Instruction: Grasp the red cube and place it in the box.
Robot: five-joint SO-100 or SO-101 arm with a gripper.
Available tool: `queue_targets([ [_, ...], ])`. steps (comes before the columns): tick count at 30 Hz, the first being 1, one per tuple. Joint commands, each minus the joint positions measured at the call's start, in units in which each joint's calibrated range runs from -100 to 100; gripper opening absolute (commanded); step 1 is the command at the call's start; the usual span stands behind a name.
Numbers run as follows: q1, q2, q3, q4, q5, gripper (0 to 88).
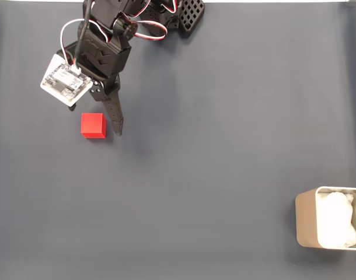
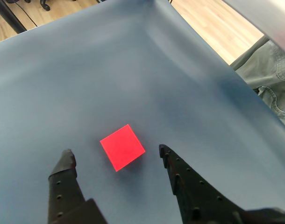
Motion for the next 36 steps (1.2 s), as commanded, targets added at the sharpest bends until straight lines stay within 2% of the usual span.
queue_targets([
  [1, -0.01, 1.32, -1.46, -2.25, 0.10, 41.7],
  [14, -2.43, 6.61, -3.01, -5.70, -0.29, 42.0],
  [36, -5.20, 9.99, -6.20, -5.61, -1.47, 42.4],
])
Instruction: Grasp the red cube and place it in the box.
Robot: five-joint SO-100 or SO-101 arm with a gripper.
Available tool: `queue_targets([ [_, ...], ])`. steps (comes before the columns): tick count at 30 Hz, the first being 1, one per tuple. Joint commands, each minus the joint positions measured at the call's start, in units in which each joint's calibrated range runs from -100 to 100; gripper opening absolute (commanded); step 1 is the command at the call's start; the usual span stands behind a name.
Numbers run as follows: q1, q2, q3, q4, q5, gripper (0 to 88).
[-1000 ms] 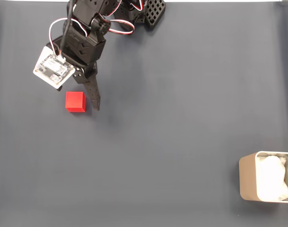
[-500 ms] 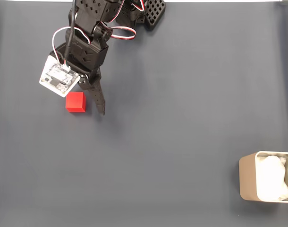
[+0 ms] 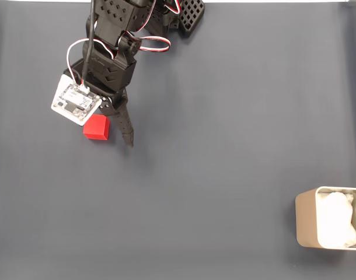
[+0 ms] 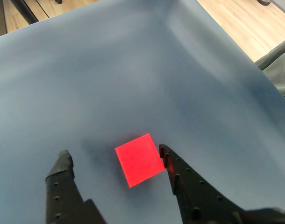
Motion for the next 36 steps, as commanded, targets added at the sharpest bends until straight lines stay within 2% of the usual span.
queue_targets([
  [1, -0.38, -0.17, -2.50, -0.60, -0.39, 42.4],
  [36, -1.09, -5.54, 2.89, 0.63, 0.88, 42.4],
])
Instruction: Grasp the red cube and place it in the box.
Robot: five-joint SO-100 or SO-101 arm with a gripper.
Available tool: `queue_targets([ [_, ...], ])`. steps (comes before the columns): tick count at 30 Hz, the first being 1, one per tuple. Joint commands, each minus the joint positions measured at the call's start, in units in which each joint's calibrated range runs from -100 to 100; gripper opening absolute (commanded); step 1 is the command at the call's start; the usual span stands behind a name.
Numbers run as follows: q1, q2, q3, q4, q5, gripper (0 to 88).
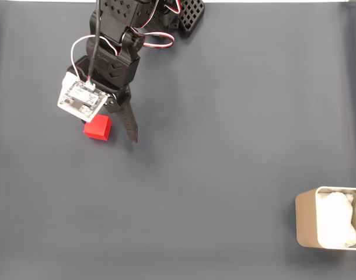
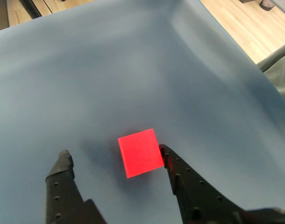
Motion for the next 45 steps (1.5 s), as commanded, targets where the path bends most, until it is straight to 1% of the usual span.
queue_targets([
  [1, -1.08, -2.76, -0.19, 0.87, -0.10, 42.4],
  [19, -2.22, -4.24, 1.18, 1.53, -0.20, 42.4],
  [26, -2.07, -4.15, 1.18, 1.53, 0.10, 40.5],
  [28, -1.93, -4.06, 1.18, 1.53, 0.29, 37.3],
  [34, -1.79, -3.46, 1.09, 1.53, 1.17, 24.0],
  [45, -1.72, -2.85, 0.73, 2.84, 3.42, 8.0],
])
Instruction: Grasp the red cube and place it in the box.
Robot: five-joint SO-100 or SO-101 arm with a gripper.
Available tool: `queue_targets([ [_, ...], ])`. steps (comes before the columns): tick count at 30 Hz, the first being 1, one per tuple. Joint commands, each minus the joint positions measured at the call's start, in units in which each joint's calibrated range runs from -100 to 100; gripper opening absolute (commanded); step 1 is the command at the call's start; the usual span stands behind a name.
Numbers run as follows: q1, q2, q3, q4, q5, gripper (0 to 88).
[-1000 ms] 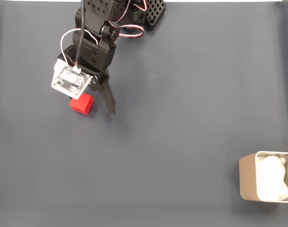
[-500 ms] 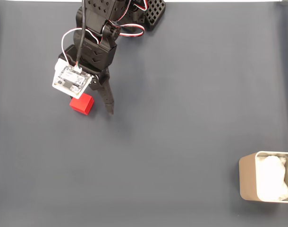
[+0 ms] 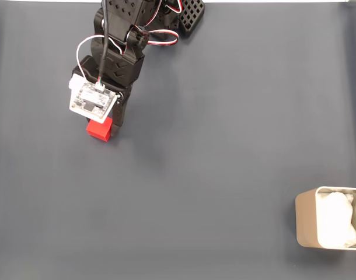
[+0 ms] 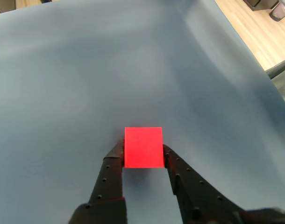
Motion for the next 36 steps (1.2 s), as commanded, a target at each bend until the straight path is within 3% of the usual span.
queue_targets([
  [1, -0.16, -0.68, -1.08, 1.34, 1.27, 6.5],
  [9, -0.73, -1.37, -2.91, 5.76, 2.39, 0.0],
  [15, -4.00, -3.36, -13.31, 20.02, -0.15, 0.0],
  [25, -15.36, -5.88, -37.03, 40.43, -5.91, 0.0],
  [36, -29.35, -2.50, -61.48, 50.43, -9.28, 0.0],
])
